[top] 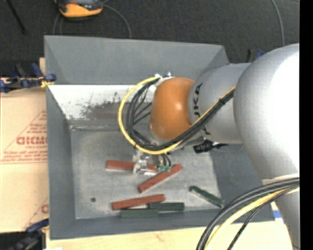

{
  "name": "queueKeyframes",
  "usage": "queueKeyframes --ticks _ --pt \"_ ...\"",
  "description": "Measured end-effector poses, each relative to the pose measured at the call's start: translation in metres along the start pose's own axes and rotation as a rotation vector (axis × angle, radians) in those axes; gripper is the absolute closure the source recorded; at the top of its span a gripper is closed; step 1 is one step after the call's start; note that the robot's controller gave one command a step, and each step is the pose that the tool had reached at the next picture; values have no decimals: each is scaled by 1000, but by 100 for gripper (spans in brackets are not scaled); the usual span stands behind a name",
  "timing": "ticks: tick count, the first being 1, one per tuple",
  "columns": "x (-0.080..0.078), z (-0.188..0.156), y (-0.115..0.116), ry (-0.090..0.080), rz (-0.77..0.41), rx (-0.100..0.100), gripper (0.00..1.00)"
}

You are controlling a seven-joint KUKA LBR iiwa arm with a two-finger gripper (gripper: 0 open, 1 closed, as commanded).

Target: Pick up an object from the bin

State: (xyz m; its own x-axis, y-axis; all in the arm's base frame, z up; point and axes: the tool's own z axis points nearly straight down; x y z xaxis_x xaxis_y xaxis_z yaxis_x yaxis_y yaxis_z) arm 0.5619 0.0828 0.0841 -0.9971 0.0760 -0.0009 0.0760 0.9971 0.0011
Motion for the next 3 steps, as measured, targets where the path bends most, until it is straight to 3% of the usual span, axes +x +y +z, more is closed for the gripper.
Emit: queueKeyframes --ticks 1,2,3 --pt "0 1 0 1 0 1 0" --pt "0 0 0 0 0 0 100" --pt "0 1 0 1 -1 1 0"
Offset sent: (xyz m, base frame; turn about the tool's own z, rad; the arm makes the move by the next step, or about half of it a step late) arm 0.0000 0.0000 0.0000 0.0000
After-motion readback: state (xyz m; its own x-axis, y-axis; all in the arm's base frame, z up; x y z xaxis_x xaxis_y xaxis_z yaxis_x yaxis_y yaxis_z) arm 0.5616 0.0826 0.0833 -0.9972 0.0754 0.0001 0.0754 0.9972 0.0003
